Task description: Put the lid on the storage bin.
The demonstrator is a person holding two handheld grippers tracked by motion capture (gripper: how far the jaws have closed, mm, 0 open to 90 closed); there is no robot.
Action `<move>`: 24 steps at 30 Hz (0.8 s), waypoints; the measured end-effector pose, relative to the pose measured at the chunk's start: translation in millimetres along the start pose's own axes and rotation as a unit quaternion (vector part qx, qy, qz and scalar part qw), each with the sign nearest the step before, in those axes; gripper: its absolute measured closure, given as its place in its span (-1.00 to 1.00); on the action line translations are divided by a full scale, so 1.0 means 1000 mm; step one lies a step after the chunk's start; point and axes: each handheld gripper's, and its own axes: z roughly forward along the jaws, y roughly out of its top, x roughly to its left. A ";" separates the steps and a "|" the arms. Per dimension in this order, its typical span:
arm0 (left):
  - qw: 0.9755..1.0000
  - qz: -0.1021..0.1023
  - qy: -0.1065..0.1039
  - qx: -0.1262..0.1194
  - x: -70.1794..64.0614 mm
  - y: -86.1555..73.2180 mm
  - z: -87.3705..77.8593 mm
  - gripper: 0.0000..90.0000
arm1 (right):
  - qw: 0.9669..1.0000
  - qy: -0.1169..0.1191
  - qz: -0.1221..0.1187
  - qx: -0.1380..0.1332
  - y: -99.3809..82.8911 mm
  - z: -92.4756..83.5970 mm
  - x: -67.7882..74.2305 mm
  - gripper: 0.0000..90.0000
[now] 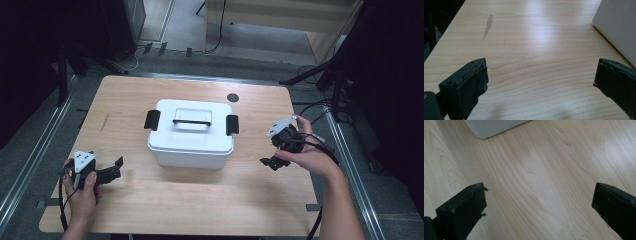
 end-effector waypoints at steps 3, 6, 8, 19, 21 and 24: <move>1.000 0.000 0.000 0.000 0.000 0.000 0.000 -1.00 | 1.000 -0.009 0.011 -0.015 -0.008 0.000 0.002 -1.00; 1.000 0.002 0.000 0.001 0.000 0.000 0.000 -1.00 | 0.999 -0.013 0.020 -0.027 -0.016 0.001 0.004 -1.00; 1.000 0.002 0.000 0.000 0.000 0.000 0.000 -1.00 | 0.999 -0.017 0.027 -0.033 -0.023 0.002 0.005 -1.00; 1.000 0.001 0.000 0.000 0.000 0.000 0.000 -1.00 | 0.995 -0.038 0.063 -0.066 -0.056 0.003 0.008 -1.00; 1.000 0.002 0.000 0.000 0.000 0.000 0.000 -1.00 | 0.994 -0.045 0.071 -0.068 -0.062 0.003 0.009 -1.00; 1.000 0.001 -0.001 0.000 0.000 0.000 0.000 -1.00 | 0.992 -0.052 0.082 -0.079 -0.074 0.005 0.010 -1.00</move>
